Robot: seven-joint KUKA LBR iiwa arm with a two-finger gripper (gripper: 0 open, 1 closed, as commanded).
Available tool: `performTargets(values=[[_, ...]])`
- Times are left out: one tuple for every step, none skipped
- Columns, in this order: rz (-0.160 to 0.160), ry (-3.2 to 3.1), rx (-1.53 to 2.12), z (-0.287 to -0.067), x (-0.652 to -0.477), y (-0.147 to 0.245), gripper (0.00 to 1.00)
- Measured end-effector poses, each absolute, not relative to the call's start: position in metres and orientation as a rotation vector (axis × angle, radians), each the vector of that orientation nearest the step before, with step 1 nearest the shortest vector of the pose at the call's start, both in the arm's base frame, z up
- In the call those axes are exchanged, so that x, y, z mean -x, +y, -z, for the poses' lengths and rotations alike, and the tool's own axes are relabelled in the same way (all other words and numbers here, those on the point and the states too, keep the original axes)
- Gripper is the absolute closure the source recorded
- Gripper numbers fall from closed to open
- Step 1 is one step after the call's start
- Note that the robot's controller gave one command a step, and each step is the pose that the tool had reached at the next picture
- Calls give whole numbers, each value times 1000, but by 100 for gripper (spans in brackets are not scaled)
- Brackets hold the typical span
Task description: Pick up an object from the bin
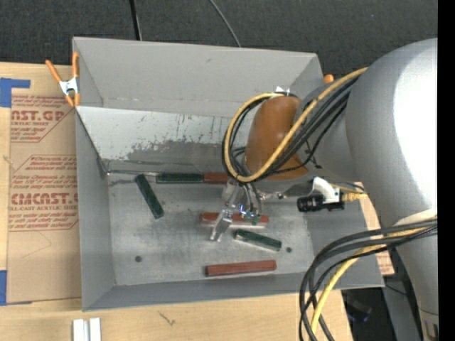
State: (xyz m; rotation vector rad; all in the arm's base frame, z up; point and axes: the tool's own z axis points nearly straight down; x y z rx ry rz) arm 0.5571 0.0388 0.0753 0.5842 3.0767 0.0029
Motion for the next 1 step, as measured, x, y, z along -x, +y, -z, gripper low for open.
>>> performTargets(values=[[-20, 3025, -720, -79, -541, 34, 100]])
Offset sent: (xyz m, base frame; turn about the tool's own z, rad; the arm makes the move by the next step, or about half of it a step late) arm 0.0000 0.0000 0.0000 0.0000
